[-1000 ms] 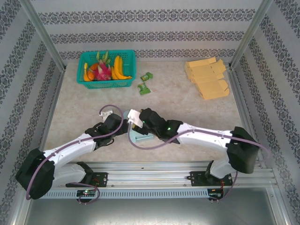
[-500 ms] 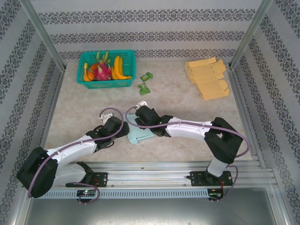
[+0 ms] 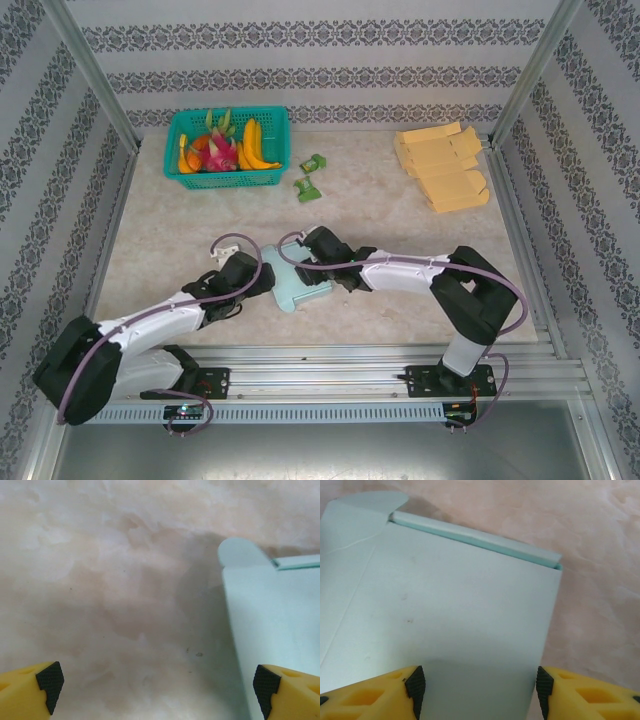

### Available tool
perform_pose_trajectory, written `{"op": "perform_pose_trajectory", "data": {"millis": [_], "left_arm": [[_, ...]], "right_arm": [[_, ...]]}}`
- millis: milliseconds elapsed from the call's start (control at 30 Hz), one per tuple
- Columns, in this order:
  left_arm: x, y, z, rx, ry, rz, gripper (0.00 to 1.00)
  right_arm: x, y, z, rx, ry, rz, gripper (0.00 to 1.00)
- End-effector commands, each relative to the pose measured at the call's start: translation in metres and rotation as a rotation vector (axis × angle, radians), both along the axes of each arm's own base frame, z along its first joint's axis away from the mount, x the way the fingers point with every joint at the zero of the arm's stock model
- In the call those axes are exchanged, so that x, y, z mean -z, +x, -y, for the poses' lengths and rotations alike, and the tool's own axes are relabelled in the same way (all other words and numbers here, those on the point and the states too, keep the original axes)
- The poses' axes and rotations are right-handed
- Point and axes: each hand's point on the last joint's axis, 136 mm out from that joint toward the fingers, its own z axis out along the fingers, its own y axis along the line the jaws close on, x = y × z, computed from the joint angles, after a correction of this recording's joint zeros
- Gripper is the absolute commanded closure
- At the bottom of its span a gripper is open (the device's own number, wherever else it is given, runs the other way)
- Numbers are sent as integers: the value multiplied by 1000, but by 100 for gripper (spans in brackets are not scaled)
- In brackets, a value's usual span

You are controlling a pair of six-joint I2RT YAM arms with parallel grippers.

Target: Fold the paper box

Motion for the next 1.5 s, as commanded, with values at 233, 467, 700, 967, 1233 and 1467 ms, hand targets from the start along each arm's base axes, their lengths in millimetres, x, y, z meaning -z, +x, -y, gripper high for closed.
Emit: {"op": "perform_pose_trajectory", "data": {"millis": [233,467,700,967,1233,1467], "left_arm": [[-46,17,-2,27,12,97,0],[-19,39,31,151,-77,23,13],[-4,46,50,224,-94,-6,15],[19,40,40,163,-80,-63,21],[31,34,33,91,-99,-70,22],[33,27,36,49,-80,-59,22]], "right_arm": [[24,-56,-7,-444,-22,-158,42],[14,-51,-11,-537,54,-163,43],[5,-34,-7,-515,65,-135,43],[-34,9,16,-176,42,5,41],[-54,-11,61,276,122,1,40],[-48,-51,66,479,262,-56,38]]}}
